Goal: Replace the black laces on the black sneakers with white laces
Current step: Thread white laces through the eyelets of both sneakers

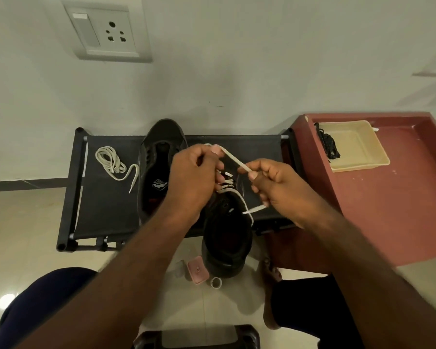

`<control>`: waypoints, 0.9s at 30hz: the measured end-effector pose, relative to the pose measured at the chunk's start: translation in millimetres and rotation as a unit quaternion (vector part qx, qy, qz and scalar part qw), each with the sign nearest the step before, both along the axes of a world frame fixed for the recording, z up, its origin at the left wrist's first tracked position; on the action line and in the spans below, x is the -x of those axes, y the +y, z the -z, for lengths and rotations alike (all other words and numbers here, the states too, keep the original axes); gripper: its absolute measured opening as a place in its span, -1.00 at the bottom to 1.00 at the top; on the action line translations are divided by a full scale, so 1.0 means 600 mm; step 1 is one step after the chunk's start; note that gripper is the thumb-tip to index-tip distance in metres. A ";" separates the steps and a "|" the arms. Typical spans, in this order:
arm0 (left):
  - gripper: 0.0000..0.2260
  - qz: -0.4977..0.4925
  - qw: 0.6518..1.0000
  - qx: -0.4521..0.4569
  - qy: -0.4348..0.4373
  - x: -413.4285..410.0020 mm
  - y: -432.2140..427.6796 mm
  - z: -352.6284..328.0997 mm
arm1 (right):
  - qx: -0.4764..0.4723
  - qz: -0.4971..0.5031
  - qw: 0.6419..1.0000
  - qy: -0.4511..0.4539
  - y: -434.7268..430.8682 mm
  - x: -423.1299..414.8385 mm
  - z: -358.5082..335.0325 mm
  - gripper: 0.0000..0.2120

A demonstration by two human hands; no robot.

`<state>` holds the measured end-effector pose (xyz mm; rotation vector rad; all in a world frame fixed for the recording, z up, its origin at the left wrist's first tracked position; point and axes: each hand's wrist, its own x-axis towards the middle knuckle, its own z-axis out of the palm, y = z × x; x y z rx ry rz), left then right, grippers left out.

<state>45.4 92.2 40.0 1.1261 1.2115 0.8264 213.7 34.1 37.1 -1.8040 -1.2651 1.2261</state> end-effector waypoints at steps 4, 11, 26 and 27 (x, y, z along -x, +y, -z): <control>-0.81 -0.110 0.993 0.007 -0.045 0.008 0.013 -0.001 | 0.007 0.029 0.996 -0.085 0.001 -0.030 0.007 -0.79; -0.39 0.022 0.992 -0.007 0.121 0.012 0.018 0.021 | -0.014 0.192 0.981 0.003 0.002 -0.038 0.019 -0.74; -0.43 0.320 0.878 -0.055 0.353 -0.005 -0.037 0.048 | 0.066 0.094 0.993 0.011 0.016 0.011 0.066 -0.86; -0.48 0.309 0.882 -0.062 0.351 -0.005 -0.036 0.047 | 0.067 0.092 0.993 0.012 0.016 0.012 0.063 -0.86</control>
